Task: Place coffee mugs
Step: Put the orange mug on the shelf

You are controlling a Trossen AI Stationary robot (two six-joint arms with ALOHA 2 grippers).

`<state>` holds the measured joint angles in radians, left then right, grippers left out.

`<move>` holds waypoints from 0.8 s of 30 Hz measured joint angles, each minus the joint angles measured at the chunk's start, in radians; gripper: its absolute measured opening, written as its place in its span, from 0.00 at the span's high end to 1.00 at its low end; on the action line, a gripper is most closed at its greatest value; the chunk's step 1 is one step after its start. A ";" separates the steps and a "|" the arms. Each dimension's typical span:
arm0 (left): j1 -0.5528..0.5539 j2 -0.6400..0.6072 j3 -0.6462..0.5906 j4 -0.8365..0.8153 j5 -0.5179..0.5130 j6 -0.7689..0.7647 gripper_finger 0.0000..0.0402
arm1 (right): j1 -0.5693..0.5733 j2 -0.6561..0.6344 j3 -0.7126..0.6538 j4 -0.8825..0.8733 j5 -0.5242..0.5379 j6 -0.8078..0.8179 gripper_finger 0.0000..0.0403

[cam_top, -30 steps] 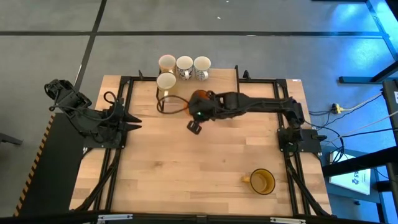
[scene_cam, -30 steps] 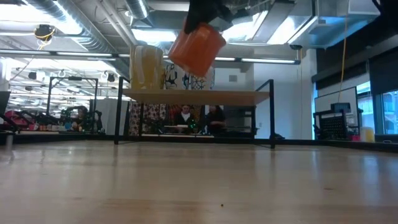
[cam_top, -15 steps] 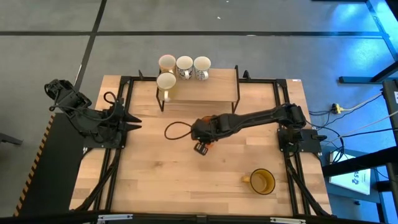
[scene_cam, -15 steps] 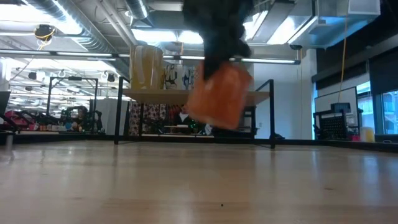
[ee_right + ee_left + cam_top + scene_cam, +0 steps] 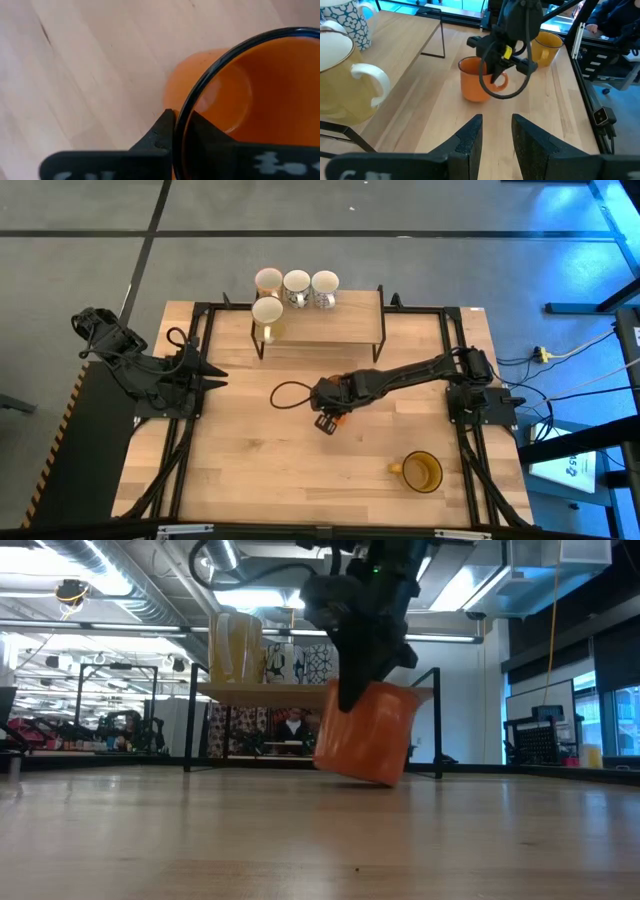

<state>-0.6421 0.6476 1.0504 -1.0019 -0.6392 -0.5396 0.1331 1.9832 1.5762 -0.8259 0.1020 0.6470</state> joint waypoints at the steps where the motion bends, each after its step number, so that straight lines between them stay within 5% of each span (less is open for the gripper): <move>1: 0.000 0.000 0.000 0.000 0.000 0.000 0.75 | -0.006 0.000 -0.007 0.006 -0.003 -0.002 0.96; 12: 0.000 0.000 0.000 0.000 0.001 -0.001 0.75 | -0.009 -0.004 0.043 -0.026 -0.022 0.077 0.67; 18: 0.000 0.000 0.000 0.000 0.017 -0.001 0.75 | 0.062 -0.020 0.224 -0.281 -0.029 0.216 0.53; 20: 0.000 0.000 0.000 0.000 0.020 -0.001 0.75 | 0.120 -0.021 0.252 -0.346 0.036 0.251 0.51; 24: 0.000 0.000 0.000 0.000 0.021 -0.001 0.75 | 0.244 -0.021 0.209 -0.352 0.355 0.369 0.49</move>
<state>-0.6422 0.6476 1.0504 -1.0019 -0.6186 -0.5404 0.3769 1.9625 1.7848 -1.1777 0.4572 1.0155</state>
